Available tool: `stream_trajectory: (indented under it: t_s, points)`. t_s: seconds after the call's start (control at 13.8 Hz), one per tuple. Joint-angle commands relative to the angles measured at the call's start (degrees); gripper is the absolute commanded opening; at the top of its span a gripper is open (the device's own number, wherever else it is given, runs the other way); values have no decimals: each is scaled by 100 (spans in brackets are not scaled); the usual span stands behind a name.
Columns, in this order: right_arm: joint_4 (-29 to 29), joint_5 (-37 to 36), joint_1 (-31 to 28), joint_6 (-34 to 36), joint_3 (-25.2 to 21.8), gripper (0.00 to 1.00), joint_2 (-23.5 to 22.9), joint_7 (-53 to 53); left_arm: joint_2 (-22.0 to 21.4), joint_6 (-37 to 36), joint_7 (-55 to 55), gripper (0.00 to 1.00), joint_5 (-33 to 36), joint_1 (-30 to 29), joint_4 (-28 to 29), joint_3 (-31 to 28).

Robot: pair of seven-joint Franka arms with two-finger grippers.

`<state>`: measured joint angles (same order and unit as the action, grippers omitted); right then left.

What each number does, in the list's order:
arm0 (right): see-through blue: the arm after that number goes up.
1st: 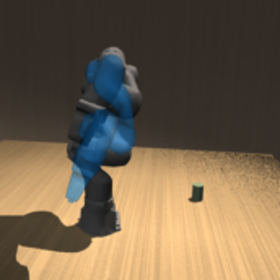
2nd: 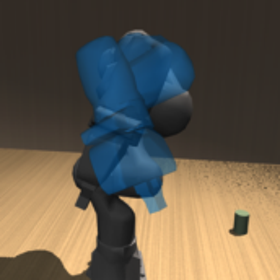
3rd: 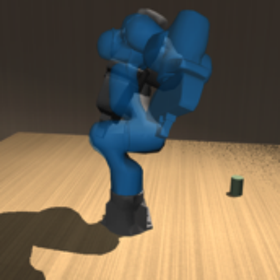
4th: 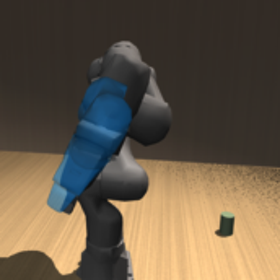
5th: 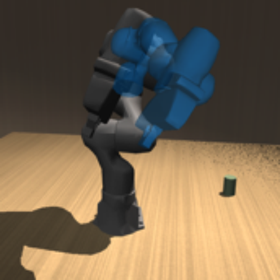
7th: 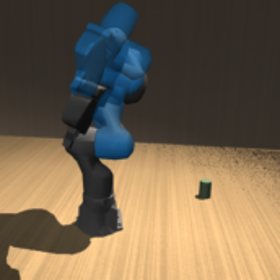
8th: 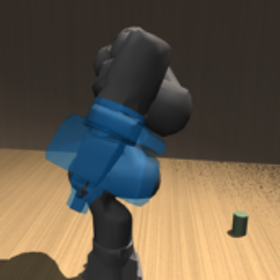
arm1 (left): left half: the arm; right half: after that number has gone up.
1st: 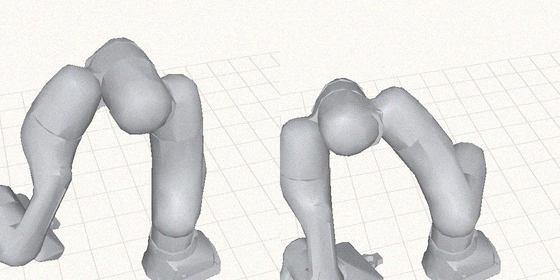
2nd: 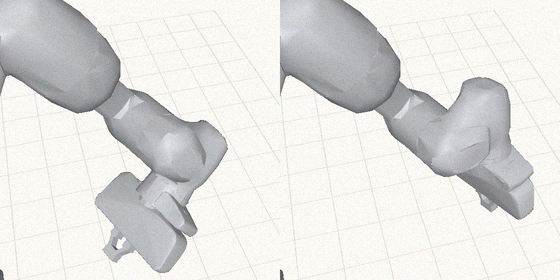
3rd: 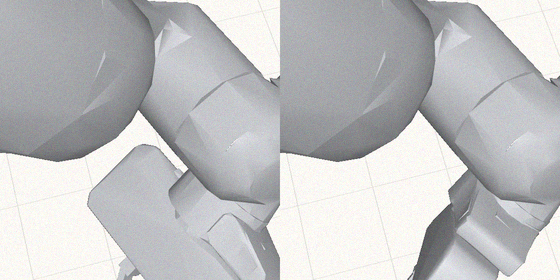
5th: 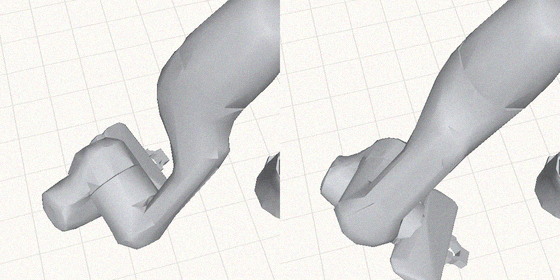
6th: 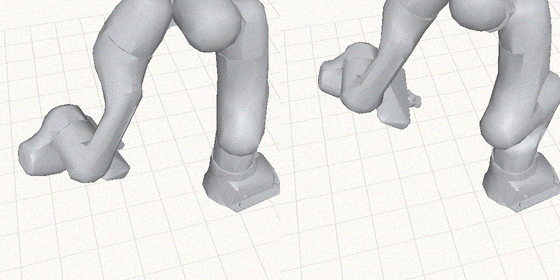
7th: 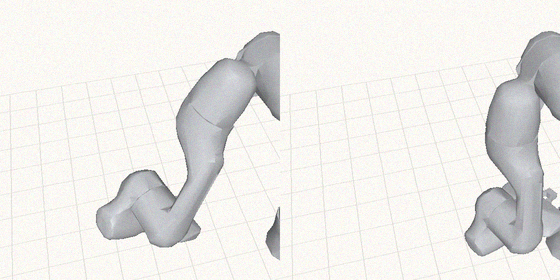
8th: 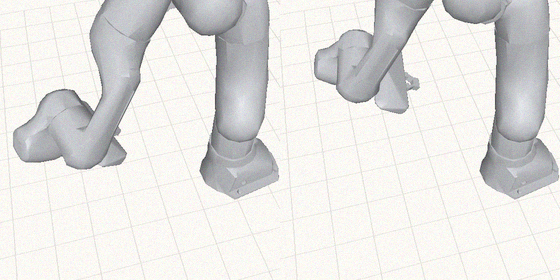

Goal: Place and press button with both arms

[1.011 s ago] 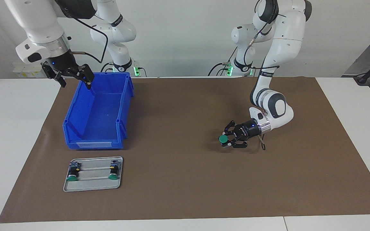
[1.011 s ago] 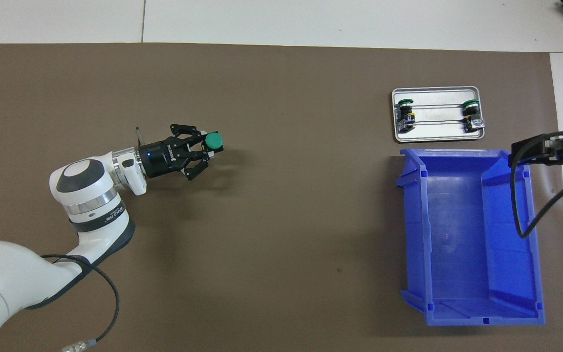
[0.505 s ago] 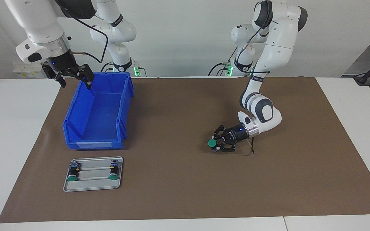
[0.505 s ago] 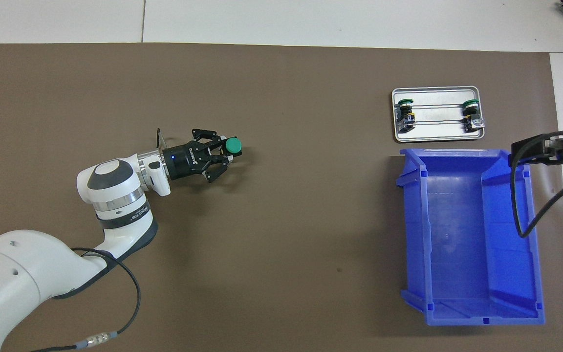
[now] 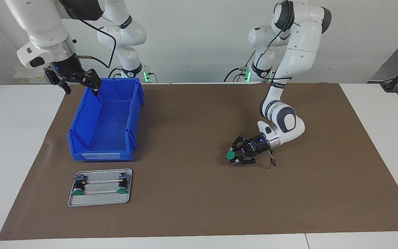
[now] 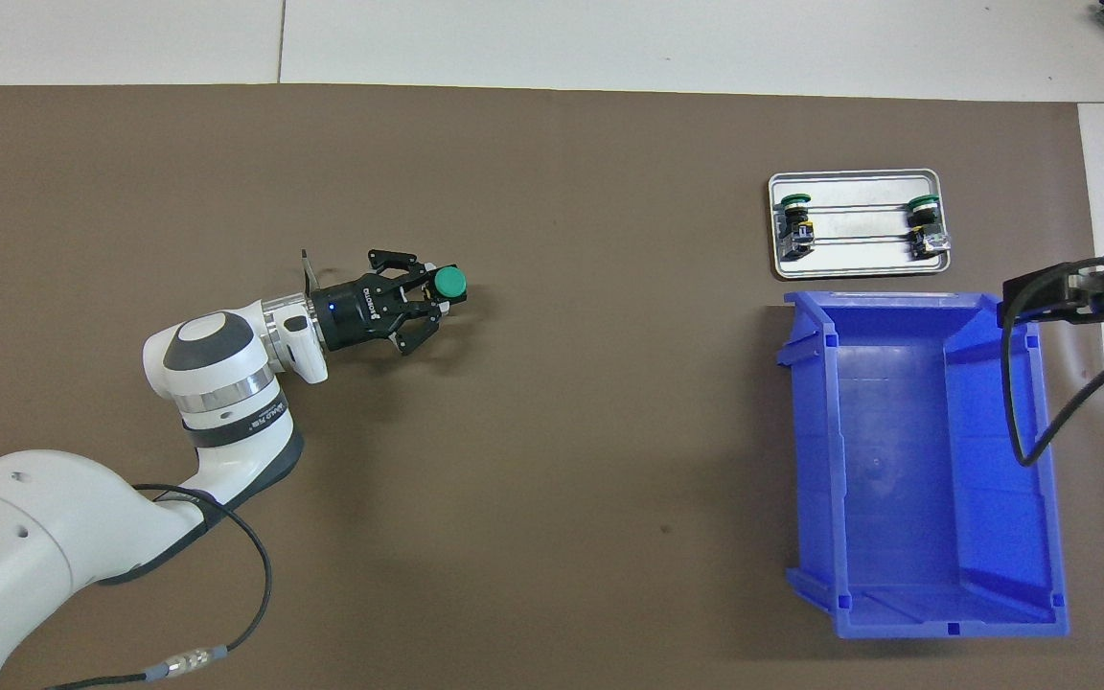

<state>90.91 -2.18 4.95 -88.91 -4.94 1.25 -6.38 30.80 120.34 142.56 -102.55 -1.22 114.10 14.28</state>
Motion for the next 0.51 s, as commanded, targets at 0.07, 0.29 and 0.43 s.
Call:
stream_trajectory:
  t_s: [0.07, 0.29, 0.43]
  points:
    - [-65, -2, -38, 111, 29, 100, -2, 93, 58, -37, 175, 0, 235, -158, 7, -57]
    - [-65, -2, -38, 111, 29, 100, -2, 93, 58, -45, 175, 0, 438, -264, 16, -57]
    - [-65, -2, -38, 111, 29, 100, -2, 93, 58, -19, 184, 0, 473, -282, 60, -75]
